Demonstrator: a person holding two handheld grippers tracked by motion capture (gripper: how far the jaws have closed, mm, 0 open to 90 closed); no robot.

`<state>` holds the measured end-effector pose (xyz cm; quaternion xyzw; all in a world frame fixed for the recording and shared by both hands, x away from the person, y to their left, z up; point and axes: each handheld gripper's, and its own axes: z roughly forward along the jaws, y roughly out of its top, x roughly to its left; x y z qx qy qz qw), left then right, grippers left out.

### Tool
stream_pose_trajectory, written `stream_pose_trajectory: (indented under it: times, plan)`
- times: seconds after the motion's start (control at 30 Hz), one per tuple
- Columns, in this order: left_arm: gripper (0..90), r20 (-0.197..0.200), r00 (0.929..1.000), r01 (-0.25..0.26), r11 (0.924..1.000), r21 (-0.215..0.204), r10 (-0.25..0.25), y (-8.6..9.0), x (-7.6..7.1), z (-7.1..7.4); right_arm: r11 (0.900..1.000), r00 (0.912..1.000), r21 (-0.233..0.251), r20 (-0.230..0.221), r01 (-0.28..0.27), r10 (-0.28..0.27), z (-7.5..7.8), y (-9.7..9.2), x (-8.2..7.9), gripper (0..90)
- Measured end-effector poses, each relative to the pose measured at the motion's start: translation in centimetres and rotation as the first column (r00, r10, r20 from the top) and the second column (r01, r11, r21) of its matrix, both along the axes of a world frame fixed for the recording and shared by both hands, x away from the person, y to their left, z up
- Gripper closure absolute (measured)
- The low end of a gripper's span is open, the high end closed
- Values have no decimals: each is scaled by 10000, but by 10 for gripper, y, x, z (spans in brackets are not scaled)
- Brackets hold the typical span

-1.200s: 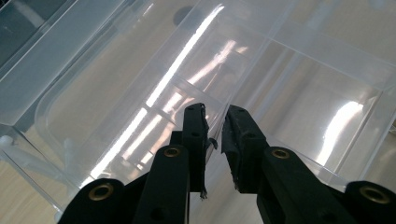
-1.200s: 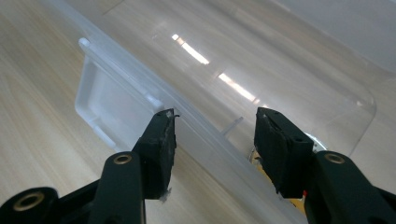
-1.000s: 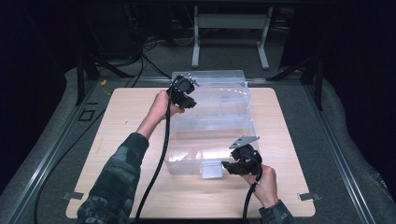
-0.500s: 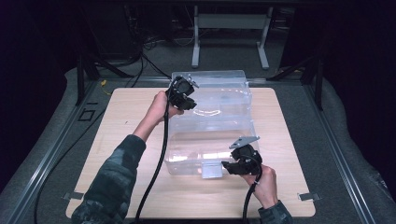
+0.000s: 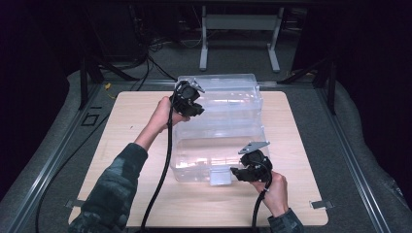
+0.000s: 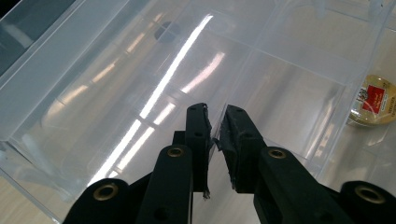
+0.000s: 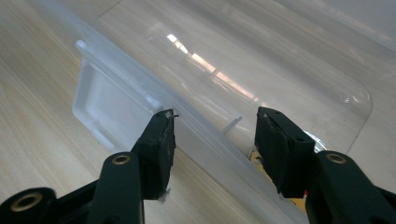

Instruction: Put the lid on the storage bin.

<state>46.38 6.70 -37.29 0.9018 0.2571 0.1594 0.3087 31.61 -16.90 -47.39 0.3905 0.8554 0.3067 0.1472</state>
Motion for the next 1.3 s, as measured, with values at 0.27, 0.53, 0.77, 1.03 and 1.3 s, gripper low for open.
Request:
stream_pose_trajectory:
  times: [0.27,0.53,0.77,1.03,1.3]
  plan:
    - [804,118,9997,205,9998,-24,-204,5,-10,4,10000,9999,-33,82,60,-60,-1,6,6,481]
    - [808,264,9993,259,9996,-61,-258,8,-18,5,10000,10000,-17,44,28,-27,-1,6,10,480]
    - [808,363,9985,403,9991,-134,-398,12,-25,4,9999,9999,-45,97,94,-93,-1,9,14,480]
    - [810,492,9976,494,9988,-11,-493,13,-34,4,9999,9999,-25,72,117,-117,-1,9,16,479]
    - [807,534,9976,444,9988,-217,-432,16,-40,1,9999,9999,-19,98,119,-119,-1,10,17,478]
